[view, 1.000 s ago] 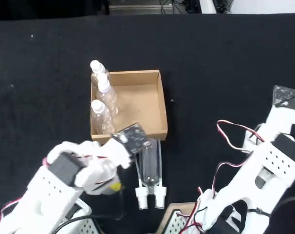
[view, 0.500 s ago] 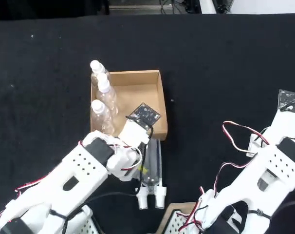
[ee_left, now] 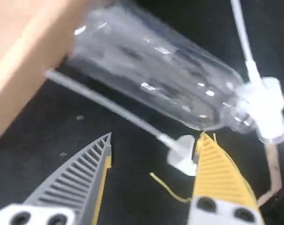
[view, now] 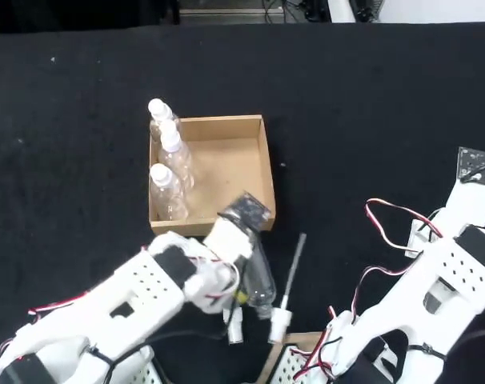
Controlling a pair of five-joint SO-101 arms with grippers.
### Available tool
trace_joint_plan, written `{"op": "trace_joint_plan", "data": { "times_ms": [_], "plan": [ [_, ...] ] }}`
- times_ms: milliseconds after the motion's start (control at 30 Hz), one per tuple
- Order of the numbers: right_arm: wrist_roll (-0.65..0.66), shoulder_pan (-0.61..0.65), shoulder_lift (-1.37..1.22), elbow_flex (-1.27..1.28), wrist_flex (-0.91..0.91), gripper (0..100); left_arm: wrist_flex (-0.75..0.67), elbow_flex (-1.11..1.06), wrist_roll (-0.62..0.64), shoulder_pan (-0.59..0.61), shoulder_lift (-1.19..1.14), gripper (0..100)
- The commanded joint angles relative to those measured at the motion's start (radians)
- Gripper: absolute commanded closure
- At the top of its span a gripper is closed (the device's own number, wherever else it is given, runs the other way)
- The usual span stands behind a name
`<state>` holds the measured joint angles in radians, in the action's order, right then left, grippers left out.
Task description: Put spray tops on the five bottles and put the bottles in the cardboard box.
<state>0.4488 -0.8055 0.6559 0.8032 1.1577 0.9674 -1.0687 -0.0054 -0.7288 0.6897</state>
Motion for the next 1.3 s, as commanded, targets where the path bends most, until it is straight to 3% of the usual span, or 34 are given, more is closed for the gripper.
{"op": "trace_joint_plan", "data": {
  "times_ms": [0, 233, 433, 733, 1033, 1267],
  "plan": [
    [0.051, -0.018, 0.042, -0.005, -0.023, 87.1, -0.066, -0.007, 0.014, -0.087, -0.002, 74],
    [0.072, -0.084, 0.042, -0.01, -0.025, 87.1, -0.068, -0.001, 0.077, -0.076, -0.002, 73],
    [0.072, -0.084, 0.042, -0.012, -0.025, 87.1, -0.066, -0.094, 0.075, 0.005, -0.002, 73],
    [0.072, -0.084, 0.042, -0.012, -0.025, 87.1, -0.046, -0.122, 0.075, 0.015, 0.0, 74],
    [0.072, -0.083, 0.042, -0.022, -0.025, 87.1, 0.025, -0.13, 0.074, 0.171, 0.011, 73],
    [0.072, -0.083, 0.042, -0.045, -0.023, 87.1, 0.025, -0.137, -0.098, 0.328, 0.011, 73]
  ]
}}
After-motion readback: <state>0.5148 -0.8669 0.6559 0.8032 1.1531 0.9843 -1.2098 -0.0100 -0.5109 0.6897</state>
